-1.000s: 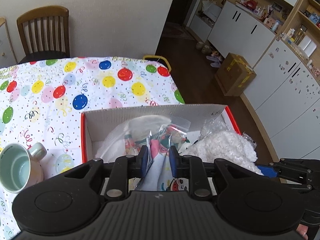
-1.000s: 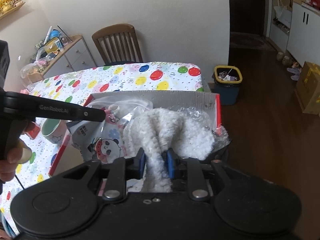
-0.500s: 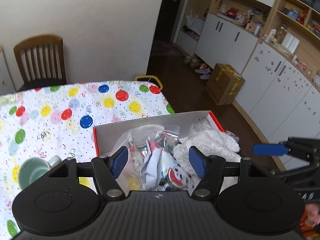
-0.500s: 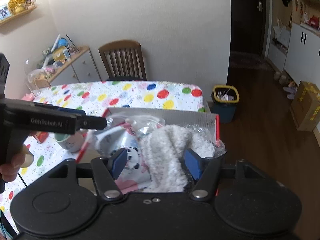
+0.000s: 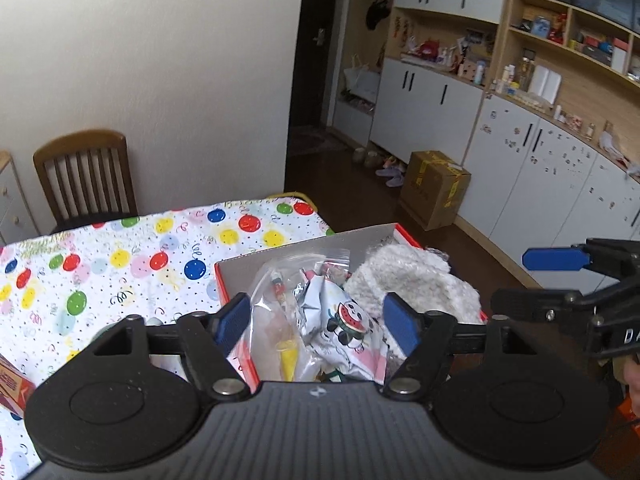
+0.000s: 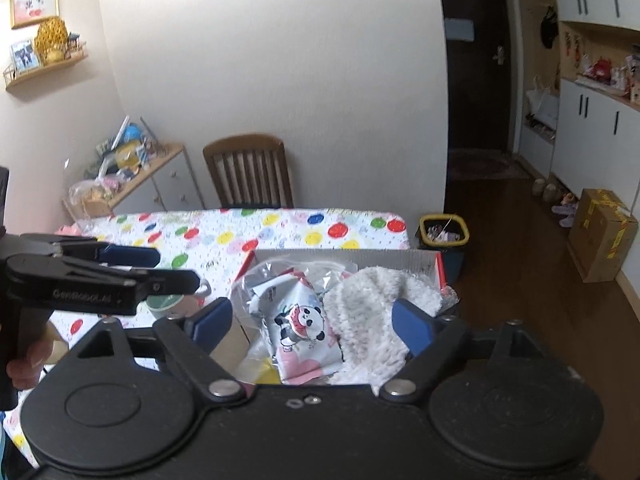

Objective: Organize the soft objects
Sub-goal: 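Raise both open tools up and back from the box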

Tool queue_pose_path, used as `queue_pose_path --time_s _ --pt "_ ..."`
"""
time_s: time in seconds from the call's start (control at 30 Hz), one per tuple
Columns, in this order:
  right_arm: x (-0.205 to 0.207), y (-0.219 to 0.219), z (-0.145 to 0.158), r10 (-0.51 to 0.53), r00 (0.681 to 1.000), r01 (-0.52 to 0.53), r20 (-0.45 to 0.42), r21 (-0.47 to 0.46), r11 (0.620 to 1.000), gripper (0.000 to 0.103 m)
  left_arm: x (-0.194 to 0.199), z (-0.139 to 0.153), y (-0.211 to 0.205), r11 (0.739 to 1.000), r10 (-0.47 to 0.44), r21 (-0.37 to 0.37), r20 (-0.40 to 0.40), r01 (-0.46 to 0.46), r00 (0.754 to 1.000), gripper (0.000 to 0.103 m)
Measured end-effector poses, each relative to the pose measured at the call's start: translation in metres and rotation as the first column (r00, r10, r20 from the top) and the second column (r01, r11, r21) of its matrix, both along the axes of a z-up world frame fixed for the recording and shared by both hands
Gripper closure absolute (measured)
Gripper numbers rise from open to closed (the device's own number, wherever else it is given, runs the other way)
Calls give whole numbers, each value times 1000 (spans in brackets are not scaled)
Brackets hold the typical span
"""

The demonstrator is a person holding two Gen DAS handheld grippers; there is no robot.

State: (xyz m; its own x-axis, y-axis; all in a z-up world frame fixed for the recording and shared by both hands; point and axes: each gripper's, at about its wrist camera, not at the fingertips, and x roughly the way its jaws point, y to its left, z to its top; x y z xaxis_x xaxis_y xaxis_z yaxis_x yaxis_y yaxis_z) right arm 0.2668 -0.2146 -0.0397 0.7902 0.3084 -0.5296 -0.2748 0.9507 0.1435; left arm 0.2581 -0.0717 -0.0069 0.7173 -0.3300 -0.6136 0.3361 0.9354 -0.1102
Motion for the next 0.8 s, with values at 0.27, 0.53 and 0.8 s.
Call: queue_pose_path --time_s 0.27,0.53,0.8 --pt "-37 14 3 -20 994 20 105 0 1000 1 -37 7 10 999 -48 1 55 48 997 6" --pt "-62 21 2 -78 986 76 150 17 997 0 -62 6 19 996 -84 -14 92 85 992 1" --pt "-84 28 -2 -128 974 126 187 20 992 0 -82 8 26 996 -77 -45 101 82 992 1"
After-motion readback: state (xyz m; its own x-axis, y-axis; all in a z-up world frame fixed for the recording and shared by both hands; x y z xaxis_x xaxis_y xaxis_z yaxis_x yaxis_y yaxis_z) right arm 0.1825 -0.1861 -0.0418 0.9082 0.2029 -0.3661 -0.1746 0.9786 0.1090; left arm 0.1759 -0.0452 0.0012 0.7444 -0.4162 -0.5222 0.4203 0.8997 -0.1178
